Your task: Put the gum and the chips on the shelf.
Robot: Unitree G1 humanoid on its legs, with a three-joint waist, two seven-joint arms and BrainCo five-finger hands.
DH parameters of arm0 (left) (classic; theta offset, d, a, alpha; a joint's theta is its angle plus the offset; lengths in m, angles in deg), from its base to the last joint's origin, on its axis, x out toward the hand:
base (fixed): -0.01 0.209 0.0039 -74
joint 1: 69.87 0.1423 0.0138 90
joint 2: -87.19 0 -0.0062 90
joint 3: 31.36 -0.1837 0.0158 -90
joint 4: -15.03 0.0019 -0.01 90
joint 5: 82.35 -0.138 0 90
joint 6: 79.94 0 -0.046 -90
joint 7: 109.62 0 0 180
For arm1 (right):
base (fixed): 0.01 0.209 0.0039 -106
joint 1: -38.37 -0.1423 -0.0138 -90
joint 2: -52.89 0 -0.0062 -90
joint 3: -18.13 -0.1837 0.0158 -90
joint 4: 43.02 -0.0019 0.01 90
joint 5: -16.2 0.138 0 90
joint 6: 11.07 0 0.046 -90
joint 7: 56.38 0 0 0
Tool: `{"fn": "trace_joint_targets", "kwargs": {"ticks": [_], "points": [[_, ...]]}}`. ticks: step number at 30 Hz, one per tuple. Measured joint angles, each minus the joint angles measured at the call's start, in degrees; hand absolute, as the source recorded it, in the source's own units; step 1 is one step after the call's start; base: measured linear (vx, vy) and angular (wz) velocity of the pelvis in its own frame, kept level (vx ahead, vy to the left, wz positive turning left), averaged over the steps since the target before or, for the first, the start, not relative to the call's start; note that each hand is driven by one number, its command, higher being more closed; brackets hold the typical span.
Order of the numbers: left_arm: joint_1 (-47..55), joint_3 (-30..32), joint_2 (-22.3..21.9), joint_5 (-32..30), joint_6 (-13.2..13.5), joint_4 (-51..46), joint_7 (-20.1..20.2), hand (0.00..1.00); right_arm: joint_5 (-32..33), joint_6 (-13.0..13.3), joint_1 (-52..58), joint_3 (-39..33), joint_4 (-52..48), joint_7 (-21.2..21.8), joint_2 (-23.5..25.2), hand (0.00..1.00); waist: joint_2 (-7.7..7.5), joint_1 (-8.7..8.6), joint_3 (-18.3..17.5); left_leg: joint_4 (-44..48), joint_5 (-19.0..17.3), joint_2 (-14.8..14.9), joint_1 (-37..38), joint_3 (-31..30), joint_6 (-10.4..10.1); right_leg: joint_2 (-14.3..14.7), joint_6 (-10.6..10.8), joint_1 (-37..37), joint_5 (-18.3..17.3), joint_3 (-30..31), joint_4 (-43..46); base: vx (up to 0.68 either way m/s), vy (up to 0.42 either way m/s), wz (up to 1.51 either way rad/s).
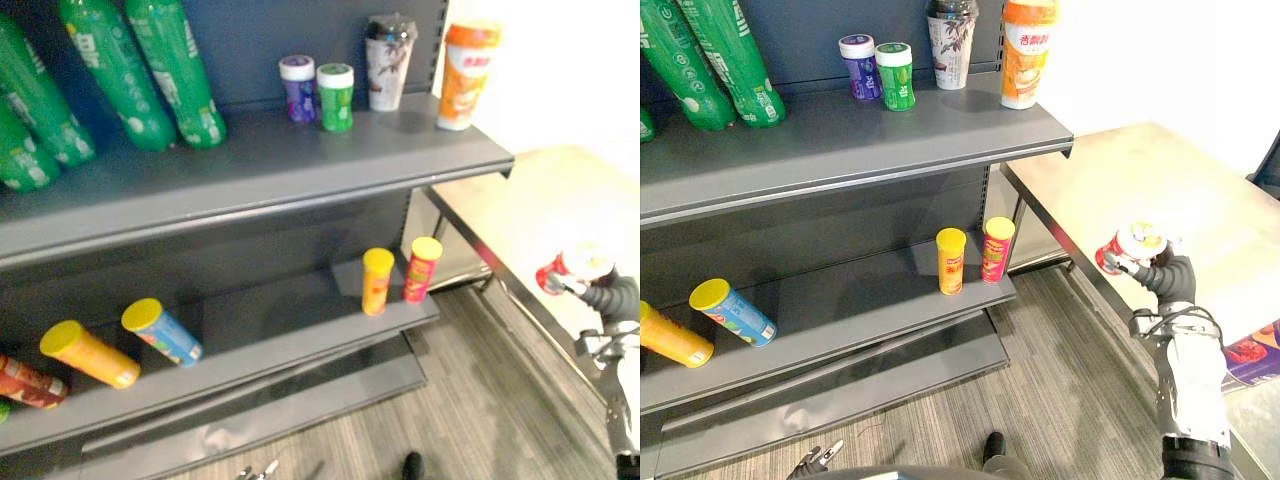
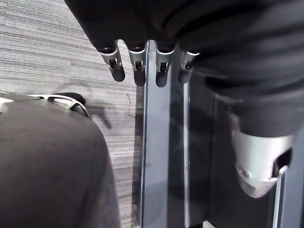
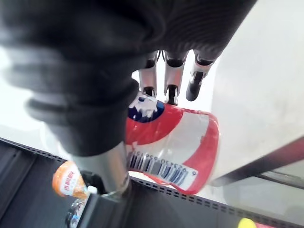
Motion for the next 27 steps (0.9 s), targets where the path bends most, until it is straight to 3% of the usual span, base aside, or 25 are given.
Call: {"fn": "trace_joint_targets", "kwargs": {"ticks": [9,13,20,27], "points": [[0.07,0.04,0.15,-0.37,-0.05,0.0,-0.11,0.0,2.0,-3.44,-13.25,4.63,0.05,1.66,-6.98,1.0,-1.16,0.06,-0.67,-0.91,0.18,-0.9,0.03,-0.64,0.44,-0.72,0.18,-0.39,0.13,-0.28,0.33,-0.01,0.009,0.02],[0.07,0.94,0.12,-0.39,-0.04,0.13,-0.06,0.0,5.5,-4.31,-19.95,7.93,0.04,4.44,-7.3,1.0,-1.62,0.38,-0.79,-0.95,0.32,-1.08,0.0,-1.07,0.63,-0.84,0.4,-0.19,0.38,-0.55,0.16,0.02,0.016,0.07],[-0.28,1.28,0.15,-0.41,0.06,0.17,-0.03,0.0,9.1,-8.16,-30.33,14.92,-0.23,8.54,-8.34,1.0,-2.38,1.83,-1.13,-0.97,0.31,-1.1,-0.12,-2.27,0.65,-0.74,0.67,1.18,0.74,-2.0,-1.32,0.0,-0.001,0.1],[-0.46,1.28,0.14,-0.42,-0.01,0.16,-0.06,0.0,9.07,-9.88,-35.92,18.72,-1.08,8.93,-8.34,1.0,-2.49,3.18,-1.07,-0.88,0.3,-1.07,-0.04,-3.11,0.69,-0.73,0.67,1.82,0.73,-2.61,-1.39,-0.01,-0.004,0.05]]}}
